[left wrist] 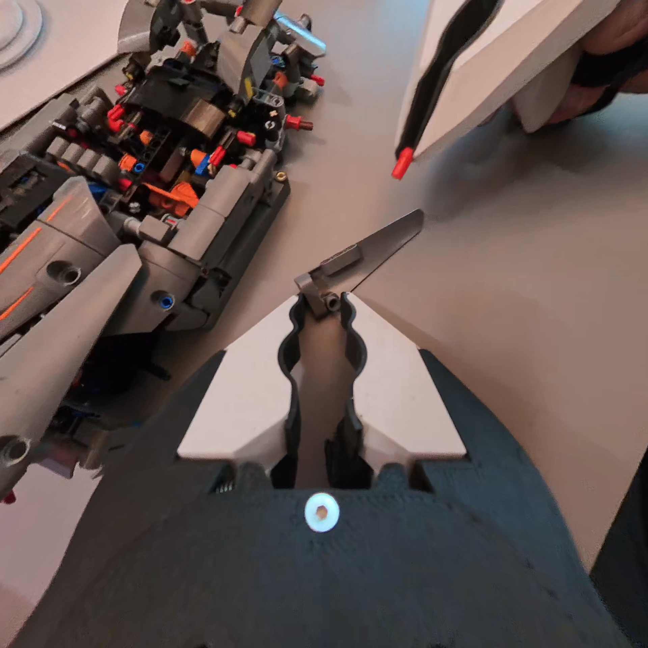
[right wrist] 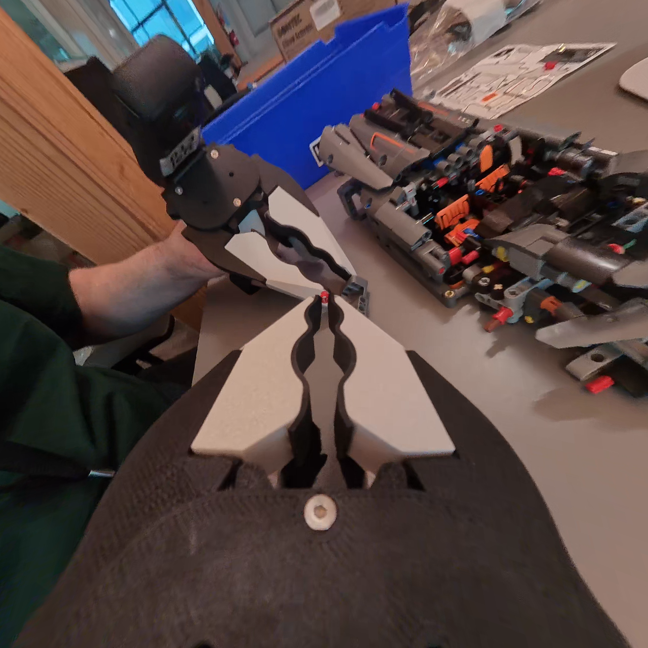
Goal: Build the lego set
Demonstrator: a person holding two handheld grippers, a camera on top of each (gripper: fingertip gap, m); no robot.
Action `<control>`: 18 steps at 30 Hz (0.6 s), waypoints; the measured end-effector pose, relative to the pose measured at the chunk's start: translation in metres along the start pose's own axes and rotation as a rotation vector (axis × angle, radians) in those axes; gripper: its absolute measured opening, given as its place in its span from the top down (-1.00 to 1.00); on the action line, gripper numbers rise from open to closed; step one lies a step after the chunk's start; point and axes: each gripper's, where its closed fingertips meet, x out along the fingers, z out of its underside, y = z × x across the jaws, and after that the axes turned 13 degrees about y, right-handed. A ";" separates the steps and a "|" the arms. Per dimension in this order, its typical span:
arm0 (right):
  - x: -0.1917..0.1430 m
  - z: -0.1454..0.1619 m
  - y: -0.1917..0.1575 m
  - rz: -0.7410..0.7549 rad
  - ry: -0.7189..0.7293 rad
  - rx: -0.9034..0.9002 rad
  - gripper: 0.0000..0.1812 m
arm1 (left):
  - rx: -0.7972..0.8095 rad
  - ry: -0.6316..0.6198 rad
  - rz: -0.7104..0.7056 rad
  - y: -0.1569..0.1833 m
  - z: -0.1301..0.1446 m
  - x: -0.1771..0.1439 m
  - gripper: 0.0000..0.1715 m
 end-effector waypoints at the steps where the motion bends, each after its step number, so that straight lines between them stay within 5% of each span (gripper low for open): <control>1: 0.001 0.004 0.000 0.002 -0.030 -0.012 0.98 | 0.017 0.006 0.019 0.003 0.000 0.000 0.79; 9: -0.002 0.023 0.005 -0.002 -0.198 -0.091 0.98 | 0.146 -0.043 0.235 0.026 0.004 -0.008 0.78; 14: 0.000 0.032 0.001 -0.025 -0.224 -0.084 0.98 | 0.050 -0.027 0.247 0.025 -0.003 -0.015 0.57; 18: 0.000 0.029 0.003 -0.024 -0.213 -0.076 0.98 | -0.108 -0.005 0.210 0.023 -0.008 -0.010 0.59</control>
